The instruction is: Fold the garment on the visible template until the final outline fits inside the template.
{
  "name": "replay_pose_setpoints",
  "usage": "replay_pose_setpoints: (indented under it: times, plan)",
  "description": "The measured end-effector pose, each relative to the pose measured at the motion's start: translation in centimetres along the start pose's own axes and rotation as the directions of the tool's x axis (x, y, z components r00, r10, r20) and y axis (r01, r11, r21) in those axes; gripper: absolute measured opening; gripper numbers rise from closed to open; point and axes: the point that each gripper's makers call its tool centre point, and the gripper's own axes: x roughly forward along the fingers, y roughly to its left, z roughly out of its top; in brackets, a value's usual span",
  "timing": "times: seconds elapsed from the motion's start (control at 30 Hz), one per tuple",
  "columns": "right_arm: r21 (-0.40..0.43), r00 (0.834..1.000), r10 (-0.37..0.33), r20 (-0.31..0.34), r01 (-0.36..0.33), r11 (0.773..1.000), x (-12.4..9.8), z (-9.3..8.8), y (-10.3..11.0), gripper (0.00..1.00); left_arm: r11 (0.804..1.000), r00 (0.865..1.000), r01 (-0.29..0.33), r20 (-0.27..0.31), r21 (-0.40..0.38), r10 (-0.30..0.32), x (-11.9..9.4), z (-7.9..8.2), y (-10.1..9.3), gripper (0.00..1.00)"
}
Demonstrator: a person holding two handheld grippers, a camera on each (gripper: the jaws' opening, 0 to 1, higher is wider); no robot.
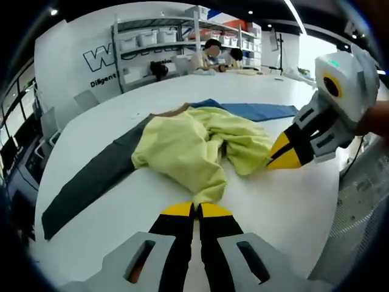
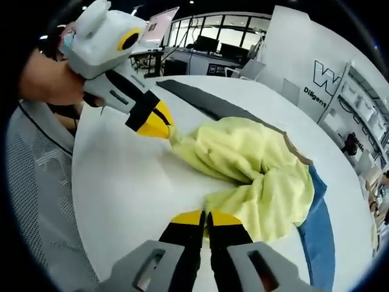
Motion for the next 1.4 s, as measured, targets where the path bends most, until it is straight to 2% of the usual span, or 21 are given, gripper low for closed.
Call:
replay_pose_setpoints:
  times: [0.4,0.6,1.0,1.27,1.4]
  plan:
    - [0.049,0.994,-0.107,0.017,0.106,0.993,-4.4,-0.9,-3.7,0.00,1.000,1.000,-0.004,-0.010,0.018,0.004,-1.7,-0.4,0.8,0.00]
    - [0.046,0.990,-0.142,-0.010,0.142,0.989,-5.7,-2.1,-5.0,0.00,1.000,1.000,-0.005,-0.016,0.026,0.005,-2.6,-0.5,1.0,0.00]
    - [0.079,0.988,-0.149,-0.046,0.152,0.985,-7.8,-3.0,-5.7,0.00,1.000,0.999,0.000,-0.033,0.007,0.000,-4.6,-0.9,1.4,0.00]
    - [0.068,0.983,-0.092,-0.160,0.104,0.992,-8.6,-5.0,-5.3,0.00,0.998,0.996,0.010,-0.083,-0.060,-0.015,-6.1,-2.1,2.1,0.00]
    - [0.075,0.979,-0.074,-0.188,0.090,0.993,-8.9,-5.6,-5.5,0.00,0.997,0.995,0.005,-0.104,-0.072,-0.013,-6.5,-2.7,2.6,0.00]
